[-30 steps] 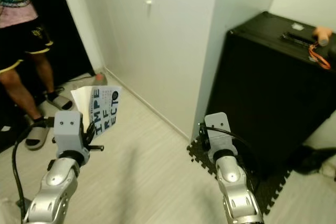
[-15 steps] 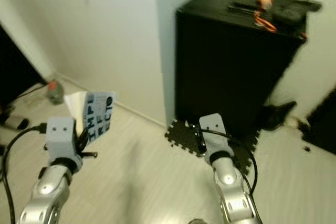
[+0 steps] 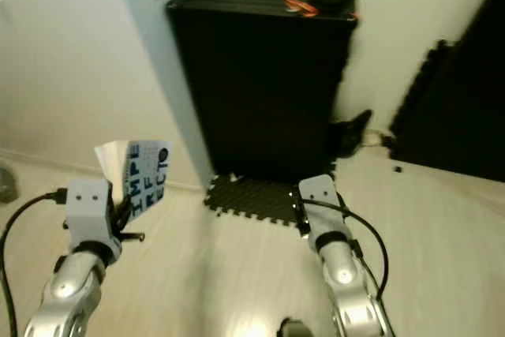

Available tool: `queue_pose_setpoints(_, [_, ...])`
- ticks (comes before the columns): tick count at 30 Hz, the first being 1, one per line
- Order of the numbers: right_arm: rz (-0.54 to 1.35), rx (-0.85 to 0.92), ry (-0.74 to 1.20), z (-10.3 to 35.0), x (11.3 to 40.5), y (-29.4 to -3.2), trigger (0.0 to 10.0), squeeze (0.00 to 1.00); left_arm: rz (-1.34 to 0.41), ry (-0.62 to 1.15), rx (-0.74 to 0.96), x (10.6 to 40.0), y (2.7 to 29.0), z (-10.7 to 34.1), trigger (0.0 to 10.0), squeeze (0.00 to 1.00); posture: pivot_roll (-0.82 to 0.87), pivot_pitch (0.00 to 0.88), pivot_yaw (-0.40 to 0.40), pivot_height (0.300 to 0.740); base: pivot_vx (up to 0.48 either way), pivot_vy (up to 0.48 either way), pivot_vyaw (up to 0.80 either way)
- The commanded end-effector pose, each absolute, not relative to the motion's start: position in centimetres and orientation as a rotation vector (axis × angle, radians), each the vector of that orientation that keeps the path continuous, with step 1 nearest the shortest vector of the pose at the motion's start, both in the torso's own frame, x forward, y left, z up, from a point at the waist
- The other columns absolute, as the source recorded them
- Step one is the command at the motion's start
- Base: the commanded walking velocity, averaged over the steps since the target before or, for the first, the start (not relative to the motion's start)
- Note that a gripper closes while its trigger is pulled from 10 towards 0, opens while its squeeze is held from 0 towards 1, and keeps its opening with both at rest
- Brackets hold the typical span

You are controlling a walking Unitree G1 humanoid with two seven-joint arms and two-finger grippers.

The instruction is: Clean up the room

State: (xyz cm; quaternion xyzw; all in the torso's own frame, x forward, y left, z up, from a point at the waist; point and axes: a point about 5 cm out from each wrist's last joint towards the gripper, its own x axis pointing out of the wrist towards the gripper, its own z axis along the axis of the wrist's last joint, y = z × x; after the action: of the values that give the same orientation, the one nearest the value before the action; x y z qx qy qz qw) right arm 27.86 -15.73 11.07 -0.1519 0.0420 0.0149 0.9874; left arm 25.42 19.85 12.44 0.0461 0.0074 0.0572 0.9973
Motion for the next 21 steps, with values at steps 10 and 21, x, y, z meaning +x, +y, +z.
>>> queue_pose_setpoints(10, [0.032,-0.292,0.129,10.2,28.1,-15.5,10.0,0.00,0.148,0.041,0.112,25.3,20.7,12.1,10.0,0.00,-0.04,0.192,0.039,0.740,0.000,0.000,-0.80])
queue_pose_setpoints(21, [0.029,-0.265,0.157,9.4,28.7,-15.6,10.0,0.00,0.159,0.044,0.128,25.4,21.2,12.1,10.0,0.00,-0.02,0.151,0.025,0.740,0.000,0.000,-0.80])
